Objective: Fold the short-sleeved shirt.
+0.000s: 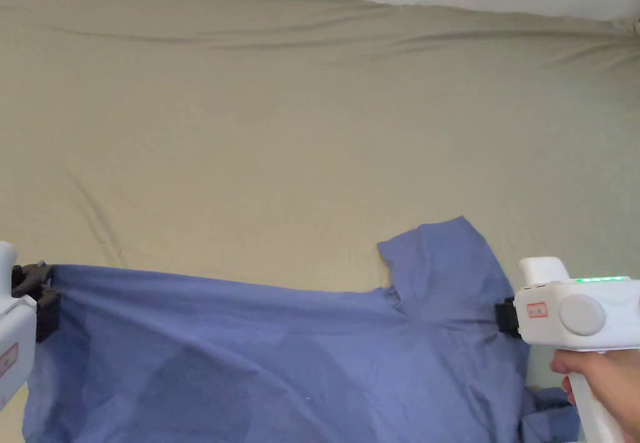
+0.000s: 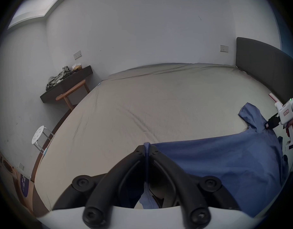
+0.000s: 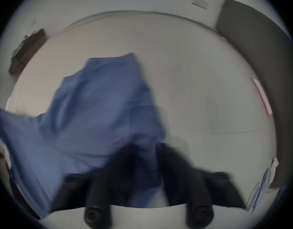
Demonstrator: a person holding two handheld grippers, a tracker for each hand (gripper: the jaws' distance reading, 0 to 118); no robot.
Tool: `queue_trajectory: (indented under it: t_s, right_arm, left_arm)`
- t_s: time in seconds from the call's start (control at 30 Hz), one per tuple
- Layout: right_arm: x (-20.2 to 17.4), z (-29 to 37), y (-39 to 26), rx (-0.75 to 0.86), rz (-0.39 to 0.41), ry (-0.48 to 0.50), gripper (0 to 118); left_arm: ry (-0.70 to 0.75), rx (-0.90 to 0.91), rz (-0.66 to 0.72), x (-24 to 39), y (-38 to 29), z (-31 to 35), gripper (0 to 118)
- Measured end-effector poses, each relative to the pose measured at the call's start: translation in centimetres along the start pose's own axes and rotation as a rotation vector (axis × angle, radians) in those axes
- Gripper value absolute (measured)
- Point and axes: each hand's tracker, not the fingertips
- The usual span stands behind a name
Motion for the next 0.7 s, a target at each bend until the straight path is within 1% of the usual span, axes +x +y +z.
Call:
queue_trajectory:
  t_s: [0.03, 0.07, 0.1, 0.13, 0.17, 0.23, 0.3, 0.4, 0.57, 0.7]
  right_arm:
    - [-0.7, 0.1, 0.1, -0.002, 0.04, -0.064, 1]
    - [-1.2, 0.0, 0.2, -0.018, 0.109, -0.175, 1]
    - [-1.4, 0.4, 0.3, 0.002, 0.096, -0.145, 1]
    - [-1.3, 0.8, 0.4, 0.02, 0.084, -0.15, 1]
    - [-1.2, 2.4, 0.6, 0.093, 0.042, -0.152, 1]
    - [-1.2, 5.8, 1.0, 0.19, 0.018, -0.144, 1]
    - [-1.1, 9.3, 1.0, 0.292, 0.017, -0.149, 1]
    - [-1.7, 16.8, 0.9, 0.446, 0.019, -0.177, 1]
    - [-2.4, 28.9, 0.0, 0.724, 0.008, -0.251, 1]
    - [-2.6, 36.3, -1.1, 0.895, -0.007, -0.282, 1]
  left_arm:
    - [0.002, 0.0, 0.001, 0.0, 0.0, 0.0, 1]
    - [0.005, 0.004, 0.002, 0.1, 0.0, 0.2, 1]
    - [0.005, 0.01, 0.004, 0.1, 0.1, 0.6, 1]
    - [0.004, 0.015, 0.006, 0.1, 0.3, 1.0, 1]
    - [0.002, 0.026, 0.009, 0.0, 0.6, 1.4, 1]
    - [0.005, 0.056, 0.008, -0.4, 1.3, 2.7, 1]
    - [0.016, 0.11, 0.017, -0.9, 2.4, 4.4, 1]
    - [0.038, 0.179, 0.02, -1.7, 4.0, 7.2, 1]
    - [0.059, 0.339, 0.049, -3.5, 7.1, 13.7, 1]
    - [0.077, 0.454, 0.074, -5.0, 9.1, 19.2, 1]
